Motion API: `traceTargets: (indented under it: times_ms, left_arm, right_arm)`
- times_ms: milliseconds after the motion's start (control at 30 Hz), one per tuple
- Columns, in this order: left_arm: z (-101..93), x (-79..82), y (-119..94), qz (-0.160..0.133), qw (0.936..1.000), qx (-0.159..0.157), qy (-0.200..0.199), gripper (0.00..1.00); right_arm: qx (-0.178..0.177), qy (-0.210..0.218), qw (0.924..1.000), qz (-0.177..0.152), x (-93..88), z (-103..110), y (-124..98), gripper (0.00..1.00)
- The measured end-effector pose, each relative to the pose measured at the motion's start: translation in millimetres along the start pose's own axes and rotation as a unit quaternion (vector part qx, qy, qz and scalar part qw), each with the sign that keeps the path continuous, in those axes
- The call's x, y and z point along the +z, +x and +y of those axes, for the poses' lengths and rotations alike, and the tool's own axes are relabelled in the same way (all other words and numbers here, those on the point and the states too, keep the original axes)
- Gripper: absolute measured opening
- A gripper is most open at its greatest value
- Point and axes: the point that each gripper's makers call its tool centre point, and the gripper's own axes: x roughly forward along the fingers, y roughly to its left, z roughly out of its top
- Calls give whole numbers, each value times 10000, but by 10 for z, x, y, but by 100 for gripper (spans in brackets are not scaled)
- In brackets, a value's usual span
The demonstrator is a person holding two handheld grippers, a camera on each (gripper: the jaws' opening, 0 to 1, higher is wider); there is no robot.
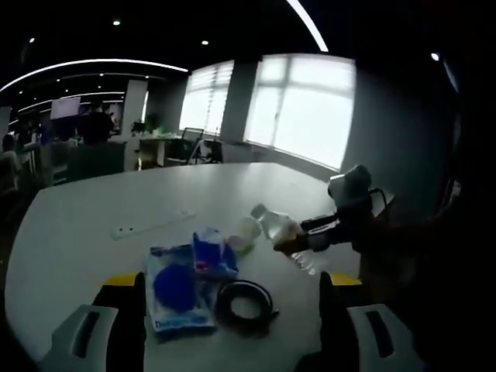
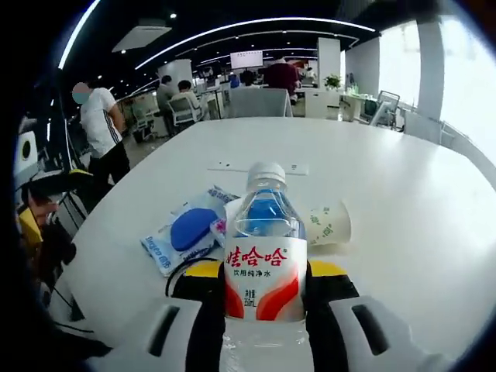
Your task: Arrange the tabletop items into an orderly group along one side of the table until the central work area is clear of visible clutter.
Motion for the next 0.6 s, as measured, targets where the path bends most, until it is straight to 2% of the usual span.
traceTargets:
  times_ms: [267, 600]
  left_arm:
    - [-47, 160, 77, -108, 9998, -135, -28, 89]
    - [-237, 358, 198, -221, 9992, -339, -75, 85]
  right_arm:
    - [134, -129, 9995, -271, 203, 104, -92, 33]
    - [347, -261, 9975, -552, 362, 273, -201, 33]
